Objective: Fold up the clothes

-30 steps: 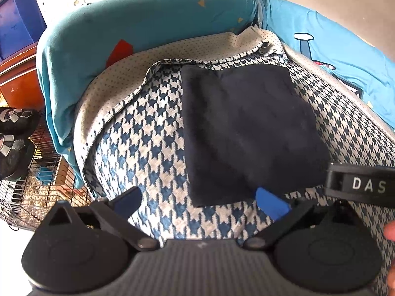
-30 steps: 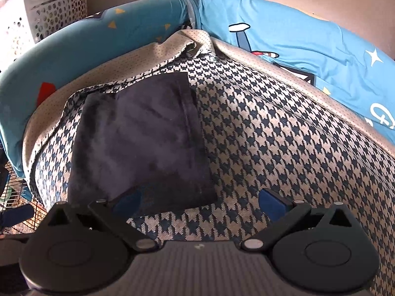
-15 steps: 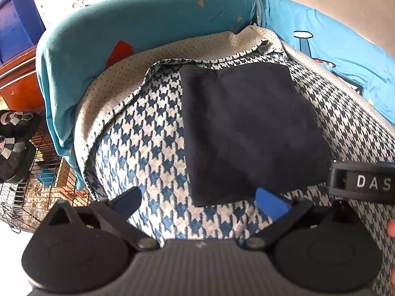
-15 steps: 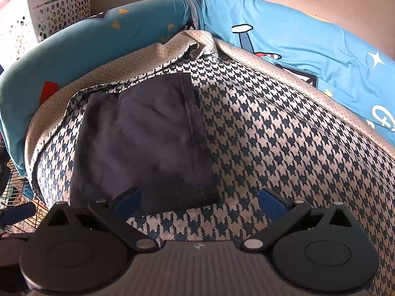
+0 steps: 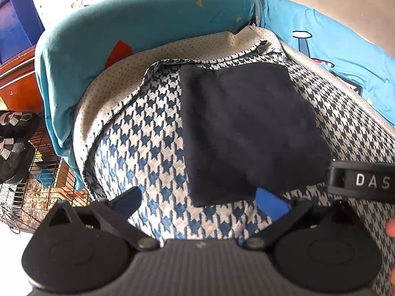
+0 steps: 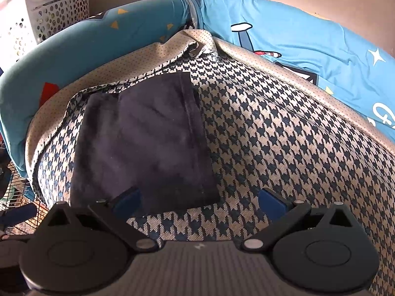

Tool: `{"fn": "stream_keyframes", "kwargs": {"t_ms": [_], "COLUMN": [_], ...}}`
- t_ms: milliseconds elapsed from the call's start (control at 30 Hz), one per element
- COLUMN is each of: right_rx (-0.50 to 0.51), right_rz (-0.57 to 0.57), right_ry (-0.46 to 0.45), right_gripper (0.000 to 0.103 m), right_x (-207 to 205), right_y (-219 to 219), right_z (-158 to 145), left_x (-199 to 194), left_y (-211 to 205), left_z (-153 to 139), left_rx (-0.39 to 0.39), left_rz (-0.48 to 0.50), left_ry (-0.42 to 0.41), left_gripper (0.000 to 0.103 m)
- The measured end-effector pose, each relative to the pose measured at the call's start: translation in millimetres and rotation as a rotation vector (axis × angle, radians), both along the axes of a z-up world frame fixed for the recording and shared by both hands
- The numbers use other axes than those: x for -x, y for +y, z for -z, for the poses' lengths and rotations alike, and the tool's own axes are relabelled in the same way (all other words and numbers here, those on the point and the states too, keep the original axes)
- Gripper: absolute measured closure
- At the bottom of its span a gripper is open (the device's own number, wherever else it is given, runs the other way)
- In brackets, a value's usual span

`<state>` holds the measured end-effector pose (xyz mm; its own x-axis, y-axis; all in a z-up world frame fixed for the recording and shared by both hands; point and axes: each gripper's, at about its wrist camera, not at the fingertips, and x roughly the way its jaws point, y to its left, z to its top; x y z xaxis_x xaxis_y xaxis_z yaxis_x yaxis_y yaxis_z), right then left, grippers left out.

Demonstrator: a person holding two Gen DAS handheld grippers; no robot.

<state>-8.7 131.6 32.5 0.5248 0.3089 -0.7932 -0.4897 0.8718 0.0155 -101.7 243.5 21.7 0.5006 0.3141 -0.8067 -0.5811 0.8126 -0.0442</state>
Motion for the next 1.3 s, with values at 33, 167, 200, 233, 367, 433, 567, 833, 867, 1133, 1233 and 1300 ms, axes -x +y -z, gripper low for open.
{"fn": "stream_keyframes", "kwargs": {"t_ms": [33,167,200,233,367,433,567,833,867,1133,1233,1300], "right_rx": [-0.001,-0.003,-0.003,-0.004,-0.007,-0.018,-0.080,-0.187,-0.196,-0.239,-0.251,-0.269], "right_rz": [0.001,0.002,0.000,-0.002,0.002,0.008,0.035,0.069,0.070,0.089,0.109,0.120], "right_ry": [0.001,0.002,0.003,0.004,0.006,0.009,0.024,0.026,0.022,0.012,0.019,0.034], "right_gripper": [0.000,0.000,0.000,0.000,0.000,0.000,0.000,0.000,0.000,0.000,0.000,0.000], "right_x": [0,0,0,0,-1,-2,-12,-40,-44,-77,-93,-101], "right_y": [0,0,-1,-1,-1,-3,-11,-12,-10,13,21,26], "right_z": [0,0,0,0,0,-1,-3,-3,-2,7,12,16], "left_x": [0,-1,-1,-1,-1,-1,2,-2,-3,-11,-11,-10], "left_y": [0,0,0,1,1,3,8,28,30,42,47,50], "left_z": [0,0,0,1,0,1,-1,7,9,25,27,28], "left_rx": [0.000,0.001,0.001,0.002,0.000,-0.002,-0.004,-0.013,-0.010,0.010,0.011,0.012], "left_rz": [-0.001,0.000,0.000,0.000,-0.005,-0.010,-0.031,-0.091,-0.095,-0.121,-0.128,-0.133], "left_ry": [0.000,0.000,0.000,0.000,0.000,0.000,-0.012,0.008,0.014,0.055,0.056,0.057], "left_gripper": [0.000,0.000,0.000,0.000,0.000,0.000,0.000,0.000,0.000,0.000,0.000,0.000]}}
